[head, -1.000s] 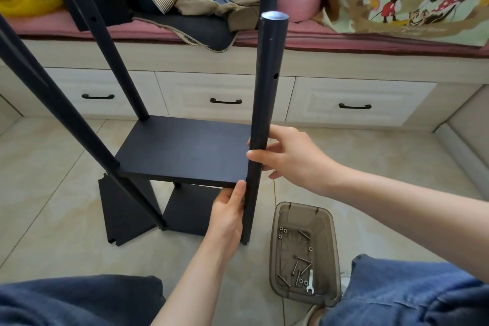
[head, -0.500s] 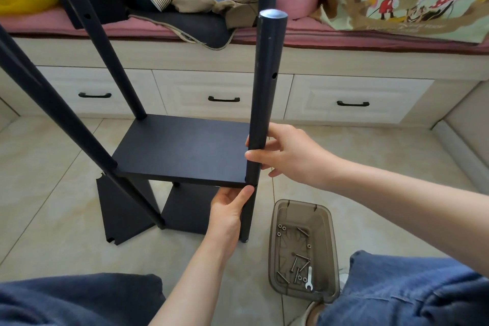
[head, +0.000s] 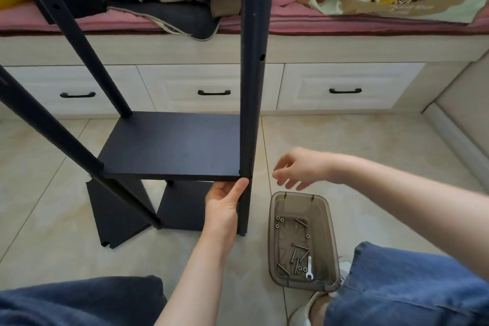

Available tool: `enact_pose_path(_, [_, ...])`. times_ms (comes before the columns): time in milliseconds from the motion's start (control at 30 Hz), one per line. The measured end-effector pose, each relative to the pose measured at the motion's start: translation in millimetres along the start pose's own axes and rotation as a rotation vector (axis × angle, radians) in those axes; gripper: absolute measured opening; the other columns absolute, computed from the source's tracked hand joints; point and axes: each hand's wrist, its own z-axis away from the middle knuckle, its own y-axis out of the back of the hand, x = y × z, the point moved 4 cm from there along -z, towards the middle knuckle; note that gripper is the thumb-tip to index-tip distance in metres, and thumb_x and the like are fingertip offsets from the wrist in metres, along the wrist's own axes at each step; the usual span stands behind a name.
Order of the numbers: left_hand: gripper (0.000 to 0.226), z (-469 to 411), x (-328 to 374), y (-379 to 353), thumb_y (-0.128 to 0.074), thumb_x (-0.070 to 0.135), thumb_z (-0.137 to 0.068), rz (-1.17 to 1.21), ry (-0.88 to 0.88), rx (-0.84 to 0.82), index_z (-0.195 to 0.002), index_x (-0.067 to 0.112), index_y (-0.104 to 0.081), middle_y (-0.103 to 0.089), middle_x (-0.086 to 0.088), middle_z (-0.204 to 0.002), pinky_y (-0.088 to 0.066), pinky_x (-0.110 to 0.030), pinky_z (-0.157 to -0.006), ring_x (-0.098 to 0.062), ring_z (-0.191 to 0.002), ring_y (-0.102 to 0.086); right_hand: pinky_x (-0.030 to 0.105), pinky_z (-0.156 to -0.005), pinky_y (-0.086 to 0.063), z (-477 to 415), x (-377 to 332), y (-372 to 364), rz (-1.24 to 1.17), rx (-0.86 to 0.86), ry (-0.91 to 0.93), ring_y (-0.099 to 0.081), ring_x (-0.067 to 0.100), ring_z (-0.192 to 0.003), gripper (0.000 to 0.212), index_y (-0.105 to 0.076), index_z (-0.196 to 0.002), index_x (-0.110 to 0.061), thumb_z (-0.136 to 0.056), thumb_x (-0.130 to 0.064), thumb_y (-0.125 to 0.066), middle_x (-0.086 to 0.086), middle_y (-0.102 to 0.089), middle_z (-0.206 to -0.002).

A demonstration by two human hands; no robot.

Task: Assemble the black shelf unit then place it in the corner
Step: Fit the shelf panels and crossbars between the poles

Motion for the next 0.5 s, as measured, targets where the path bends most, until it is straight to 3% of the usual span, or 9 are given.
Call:
enact_pose_path(100, [0.039,-1.7,-0.9,-0.2,-0.079,0.033,-0.068,-0.002,-0.009,0.003,-0.101,0.015,-0.072,-0.078,0.001,-0.090,-0.055,-0.015,-0.071,-0.013,-0.088,-0.075,0.034,-0.078,-0.060,-34.5,31.6,-34.5,0.082,-0.033,-0.152,-0.070,0.024,-0.096,0.036,-0.060,-0.116,-0.004,-0.103,-0.036,-0.049,0.008,-0.071,-0.108])
enact_pose_path(167, [0.039,-2.3,-1.3,0.7,-0.079,0.034,-0.066,0.002,-0.009,0.001,-0.100,0.017,-0.072,-0.078,0.002,-0.089,-0.056,-0.015,-0.072,-0.013,-0.089,-0.075,0.037,-0.069,-0.060,-45.9,52.2,-62.6,0.136,-0.081,-0.250,-0.071,0.031,-0.095,0.041,-0.057,-0.113,-0.002,-0.104,-0.040,-0.044,0.013,-0.068,-0.111])
enact_pose_path(200, [0.041,-3.0,-0.9,1.7,-0.080,0.036,-0.064,0.000,-0.012,-0.001,-0.100,0.017,-0.072,-0.078,0.001,-0.090,-0.056,-0.016,-0.073,-0.014,-0.090,-0.075,0.036,-0.066,-0.058,-49.2,61.6,-77.6,0.138,-0.124,-0.296,-0.070,0.033,-0.091,0.043,-0.055,-0.118,-0.004,-0.104,-0.043,-0.040,0.015,-0.066,-0.114])
enact_pose_path(300, [0.049,-4.1,0.2,3.6,-0.081,0.041,-0.058,-0.024,-0.014,0.004,-0.100,0.019,-0.072,-0.078,0.001,-0.093,-0.055,-0.023,-0.081,-0.017,-0.096,-0.075,0.044,-0.076,-0.060,-55.9,89.9,-117.8,-0.004,-0.207,-0.441,-0.070,0.035,-0.093,0.064,-0.037,-0.145,-0.001,-0.104,-0.050,-0.037,0.021,-0.058,-0.132])
enact_pose_path(400, [0.058,-3.9,0.9,2.6,-0.083,0.045,-0.055,-0.047,-0.016,0.003,-0.105,0.019,-0.071,-0.078,-0.003,-0.102,-0.053,-0.035,-0.097,-0.018,-0.102,-0.073,0.037,-0.062,-0.058,-63.8,102.6,-145.9,-0.105,-0.170,-0.455,-0.068,0.037,-0.104,0.071,-0.030,-0.149,0.001,-0.101,-0.048,-0.046,0.021,-0.050,-0.140])
enact_pose_path(433, [0.061,-3.6,1.0,2.5,-0.083,0.045,-0.055,-0.050,-0.017,0.002,-0.107,0.018,-0.071,-0.077,-0.005,-0.106,-0.051,-0.038,-0.102,-0.019,-0.104,-0.073,0.034,-0.062,-0.056,-67.6,104.0,-153.0,-0.126,-0.146,-0.435,-0.065,0.036,-0.109,0.070,-0.028,-0.149,0.001,-0.101,-0.045,-0.049,0.020,-0.047,-0.143])
enact_pose_path(500, [0.062,-3.1,1.5,2.3,-0.083,0.046,-0.055,-0.056,-0.020,-0.001,-0.109,0.018,-0.071,-0.077,-0.007,-0.110,-0.048,-0.043,-0.108,-0.021,-0.108,-0.072,0.036,-0.078,-0.056,-77.3,104.7,-163.1,-0.172,-0.092,-0.392,-0.061,0.034,-0.117,0.063,-0.031,-0.147,0.002,-0.101,-0.035,-0.052,0.019,-0.048,-0.141])
